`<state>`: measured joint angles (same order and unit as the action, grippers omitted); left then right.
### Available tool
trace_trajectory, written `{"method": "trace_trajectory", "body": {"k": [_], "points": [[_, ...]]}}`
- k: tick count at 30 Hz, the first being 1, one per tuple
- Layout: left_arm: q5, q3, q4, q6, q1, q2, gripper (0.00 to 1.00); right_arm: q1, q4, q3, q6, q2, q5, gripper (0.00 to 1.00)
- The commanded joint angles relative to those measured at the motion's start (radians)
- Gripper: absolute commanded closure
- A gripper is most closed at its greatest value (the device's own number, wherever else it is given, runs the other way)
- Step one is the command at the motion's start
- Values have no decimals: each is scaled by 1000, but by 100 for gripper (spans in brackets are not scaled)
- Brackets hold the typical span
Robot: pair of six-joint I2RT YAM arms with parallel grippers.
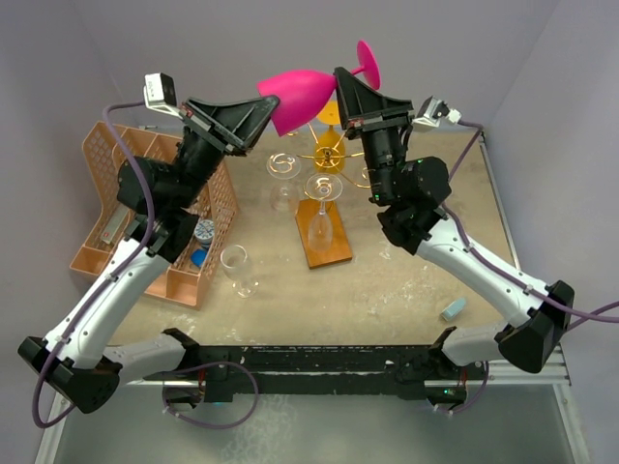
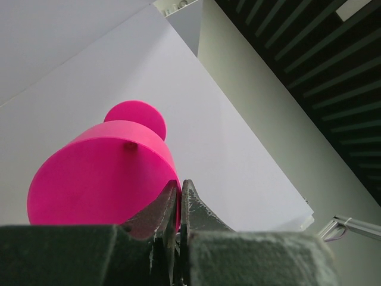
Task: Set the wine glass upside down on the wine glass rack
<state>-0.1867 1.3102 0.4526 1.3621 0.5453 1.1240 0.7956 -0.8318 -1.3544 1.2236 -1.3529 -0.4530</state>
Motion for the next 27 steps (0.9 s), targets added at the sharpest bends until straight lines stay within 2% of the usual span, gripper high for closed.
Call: {"method": "trace_trajectory", "body": {"k": [1, 3, 7, 10, 12, 17, 27], "points": [[-35, -21, -6, 14, 1, -24, 100, -3, -150, 4, -36, 42, -1, 100], [-38, -23, -19, 7, 3, -29, 97, -2, -166, 16, -74, 58, -15, 100], [-30, -5, -91, -40, 1, -39, 69, -4, -230, 64, -208, 111, -60, 100], [-13, 15, -165, -93, 2, -44, 57, -2, -273, 106, -350, 170, -71, 100], [-14, 25, -194, -121, 2, -44, 55, -2, -296, 128, -461, 211, -83, 100], [-32, 41, -208, -173, 2, -36, 55, -3, -205, 121, -711, 313, -71, 100], [-57, 103, -157, -272, 60, 25, 55, -2, 128, 148, -1021, 506, -39, 100]]}}
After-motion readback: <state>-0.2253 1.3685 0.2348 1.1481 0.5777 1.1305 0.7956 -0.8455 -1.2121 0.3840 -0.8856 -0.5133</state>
